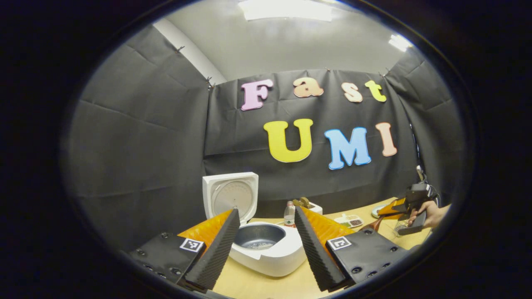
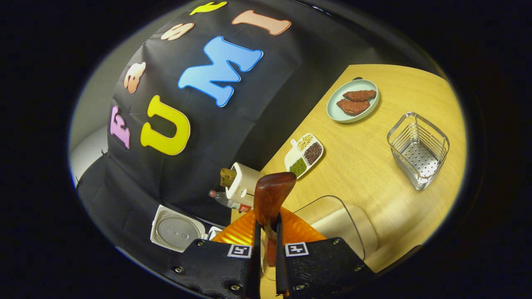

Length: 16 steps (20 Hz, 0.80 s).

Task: Close the left gripper, press the button to open the rice cooker; take a wooden spoon from the chopstick holder with the right hand, scoop a spoonful of rice and pour it into the rice cooker, then put the wooden spoon back into the chopstick holder.

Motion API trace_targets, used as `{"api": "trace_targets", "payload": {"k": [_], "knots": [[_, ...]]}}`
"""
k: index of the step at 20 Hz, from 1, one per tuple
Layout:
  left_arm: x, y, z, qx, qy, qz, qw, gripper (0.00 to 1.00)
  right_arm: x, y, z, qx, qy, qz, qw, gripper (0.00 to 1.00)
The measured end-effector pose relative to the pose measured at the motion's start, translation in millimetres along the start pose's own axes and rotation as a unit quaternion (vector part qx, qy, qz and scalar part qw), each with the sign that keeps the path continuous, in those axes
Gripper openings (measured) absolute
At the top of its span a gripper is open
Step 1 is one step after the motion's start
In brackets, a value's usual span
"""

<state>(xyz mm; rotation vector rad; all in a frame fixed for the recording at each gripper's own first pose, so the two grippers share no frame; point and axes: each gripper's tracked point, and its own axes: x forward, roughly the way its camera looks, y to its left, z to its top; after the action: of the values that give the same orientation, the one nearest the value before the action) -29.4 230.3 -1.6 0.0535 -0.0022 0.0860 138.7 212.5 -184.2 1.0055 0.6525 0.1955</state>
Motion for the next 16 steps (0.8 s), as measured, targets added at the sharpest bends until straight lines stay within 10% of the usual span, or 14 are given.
{"api": "trace_targets", "payload": {"k": [16], "knots": [[-8.3, 67.2, -21.9, -0.012, 0.009, 0.055, 0.998, 0.94, 45.0, 162.6, -53.7, 0.013, 0.053, 0.135, 0.989, 0.15]]}}
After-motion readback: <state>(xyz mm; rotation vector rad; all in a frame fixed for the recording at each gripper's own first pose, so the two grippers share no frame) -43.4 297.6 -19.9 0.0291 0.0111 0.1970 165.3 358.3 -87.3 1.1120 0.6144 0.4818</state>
